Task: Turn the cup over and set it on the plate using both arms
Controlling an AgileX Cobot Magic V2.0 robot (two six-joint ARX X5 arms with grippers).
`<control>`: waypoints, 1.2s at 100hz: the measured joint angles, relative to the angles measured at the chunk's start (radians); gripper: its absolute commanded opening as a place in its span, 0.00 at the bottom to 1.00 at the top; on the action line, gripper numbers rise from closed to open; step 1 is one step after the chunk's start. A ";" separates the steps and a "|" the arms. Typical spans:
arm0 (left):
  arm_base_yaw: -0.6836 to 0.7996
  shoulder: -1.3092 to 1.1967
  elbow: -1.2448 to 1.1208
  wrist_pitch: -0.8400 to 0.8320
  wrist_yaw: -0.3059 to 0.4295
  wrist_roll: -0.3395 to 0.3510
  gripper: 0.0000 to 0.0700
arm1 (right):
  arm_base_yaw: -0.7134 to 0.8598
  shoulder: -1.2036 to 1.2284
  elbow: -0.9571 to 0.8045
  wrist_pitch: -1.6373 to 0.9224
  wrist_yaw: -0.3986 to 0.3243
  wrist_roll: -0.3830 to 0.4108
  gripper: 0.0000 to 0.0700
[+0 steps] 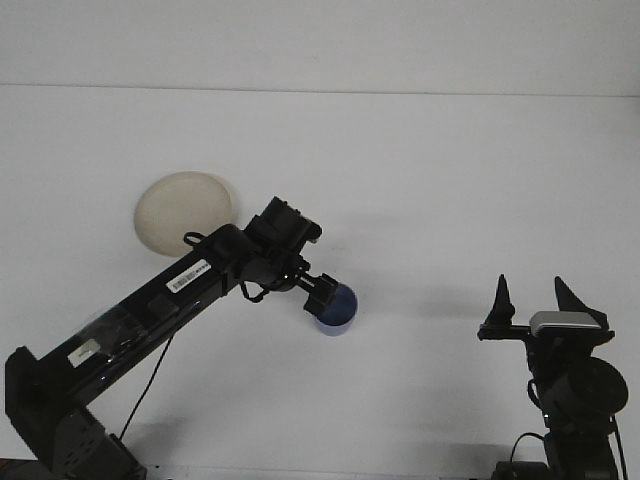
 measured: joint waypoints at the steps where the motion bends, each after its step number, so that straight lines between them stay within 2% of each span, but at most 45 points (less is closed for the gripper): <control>1: -0.002 0.004 0.000 0.001 0.000 0.000 0.81 | 0.000 0.000 0.000 0.000 0.000 0.000 0.82; 50: -0.014 0.140 0.002 0.039 0.000 0.000 0.80 | 0.000 0.000 0.000 0.000 0.000 0.000 0.82; 55: -0.014 0.150 0.002 0.039 0.000 0.000 0.74 | 0.000 0.000 0.000 0.000 0.000 0.000 0.82; 60: -0.014 0.154 0.002 0.039 0.000 0.000 0.63 | 0.000 0.000 0.000 0.000 0.000 0.000 0.82; 68: -0.015 0.155 0.002 0.044 0.000 0.000 0.41 | 0.000 0.000 0.000 0.000 0.000 0.000 0.82; 75: -0.016 0.155 0.002 0.047 0.000 0.000 0.16 | 0.000 0.000 0.000 0.000 0.000 0.000 0.82; 80: -0.018 0.155 0.002 0.045 0.000 0.001 0.07 | 0.000 0.000 0.000 0.000 0.000 0.000 0.82; 87: -0.019 0.155 0.002 0.045 0.000 0.005 0.00 | 0.000 0.000 0.000 0.000 0.000 0.000 0.82; 104: -0.026 0.155 0.003 0.039 0.000 0.011 0.01 | 0.000 0.000 0.000 0.000 0.000 0.000 0.82; 120: -0.025 0.156 0.071 -0.054 -0.012 0.030 0.01 | 0.000 0.000 0.000 0.000 0.000 0.000 0.82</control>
